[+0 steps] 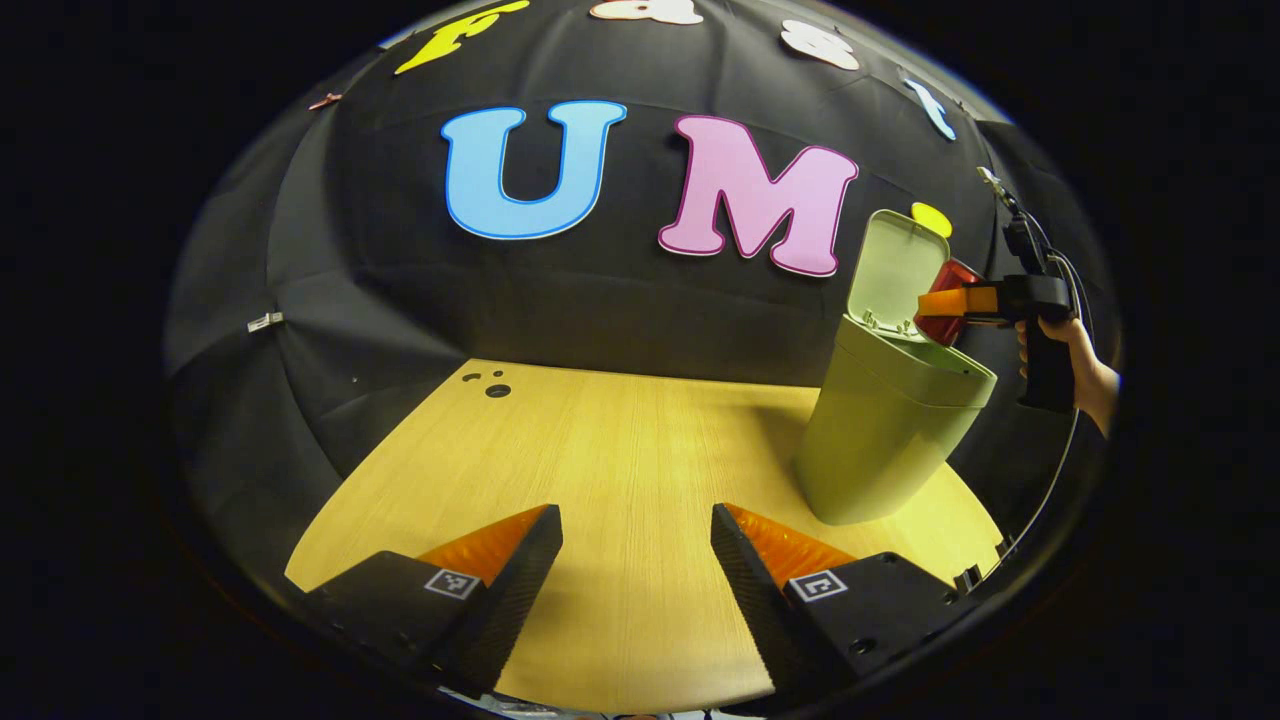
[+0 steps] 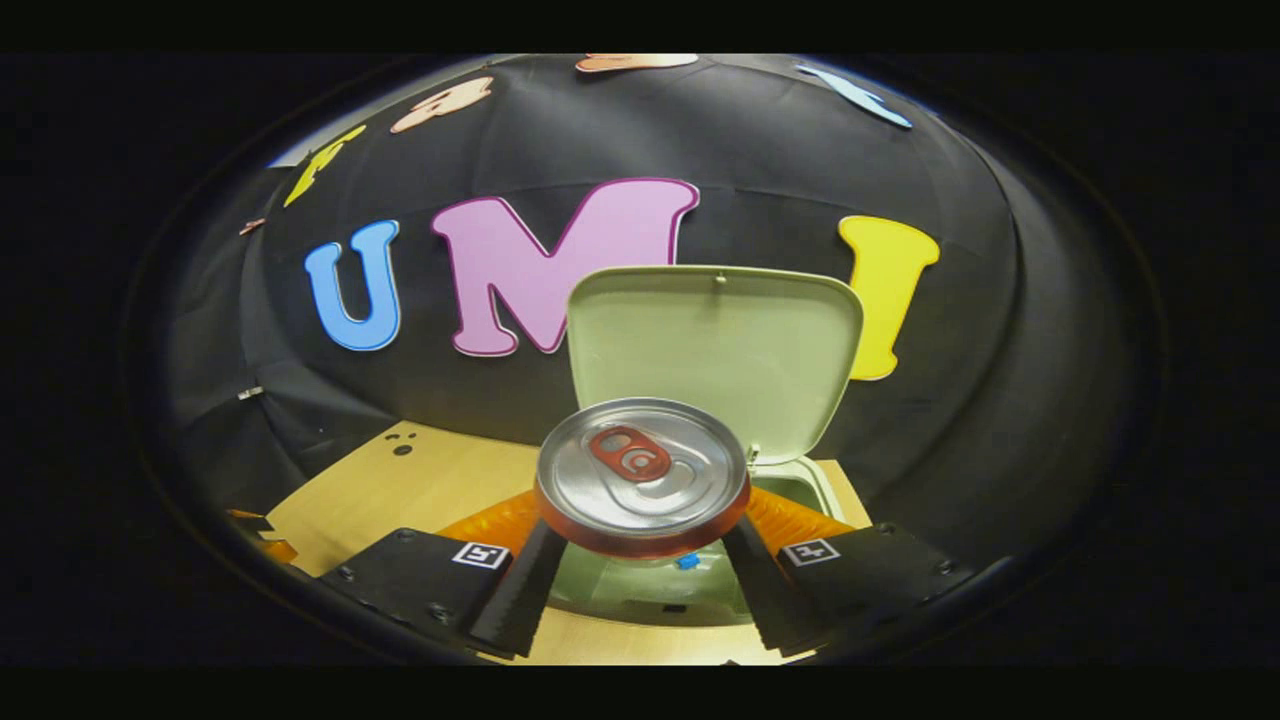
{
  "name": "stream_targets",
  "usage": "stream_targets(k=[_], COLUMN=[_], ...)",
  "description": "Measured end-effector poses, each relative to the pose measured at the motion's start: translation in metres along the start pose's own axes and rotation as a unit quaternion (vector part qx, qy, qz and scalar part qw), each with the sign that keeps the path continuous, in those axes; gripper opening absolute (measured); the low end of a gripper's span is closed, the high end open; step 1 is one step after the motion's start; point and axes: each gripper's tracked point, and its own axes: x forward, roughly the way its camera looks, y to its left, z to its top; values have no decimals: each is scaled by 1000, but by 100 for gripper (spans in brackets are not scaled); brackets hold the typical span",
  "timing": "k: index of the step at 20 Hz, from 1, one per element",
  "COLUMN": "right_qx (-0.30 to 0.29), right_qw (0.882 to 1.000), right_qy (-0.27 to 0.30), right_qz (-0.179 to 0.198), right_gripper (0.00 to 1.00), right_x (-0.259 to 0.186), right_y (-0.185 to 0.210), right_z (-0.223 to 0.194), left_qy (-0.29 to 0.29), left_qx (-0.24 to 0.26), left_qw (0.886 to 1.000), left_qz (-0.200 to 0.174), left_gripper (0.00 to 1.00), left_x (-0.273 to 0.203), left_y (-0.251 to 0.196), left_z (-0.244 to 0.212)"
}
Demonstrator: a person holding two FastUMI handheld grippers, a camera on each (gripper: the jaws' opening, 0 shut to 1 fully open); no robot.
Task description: Press the lid of the desktop garbage bin to open it, pick up the crumpled paper on the desktop and throw it into the bin, then pick up the pop can on the desktop and drop it into the bin, and finally close the garbage bin lid.
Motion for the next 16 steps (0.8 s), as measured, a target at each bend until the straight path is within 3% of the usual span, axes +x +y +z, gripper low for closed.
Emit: stream_targets(k=[4, 5, 6, 12, 13, 16], right_qx=[4, 6, 6, 9, 10, 2], right_qw=[1000, 1000, 1000, 1000, 1000, 1000], right_qy=[10, 12, 15, 13, 9, -2], right_qz=[4, 5, 5, 9, 10, 12], right_gripper=[83, 80, 84, 86, 96, 98], right_x=[8, 9, 11, 19, 20, 16], right_y=[-6, -7, -8, -9, -9, -8], right_z=[-11, -13, -17, -19, -16, -6], left_qy=[13, 16, 19, 29, 31, 32], left_qx=[-3, -2, -1, -23, -25, -27], left_qw=[1000, 1000, 1000, 999, 999, 998], left_qz=[7, 10, 13, 28, 32, 38], left_gripper=[96, 96, 96, 96, 96, 96], left_x=[-2, -4, -6, -17, -18, -21], left_y=[-7, -7, -7, -4, -3, -2], left_z=[-10, -13, -15, -28, -30, -32])
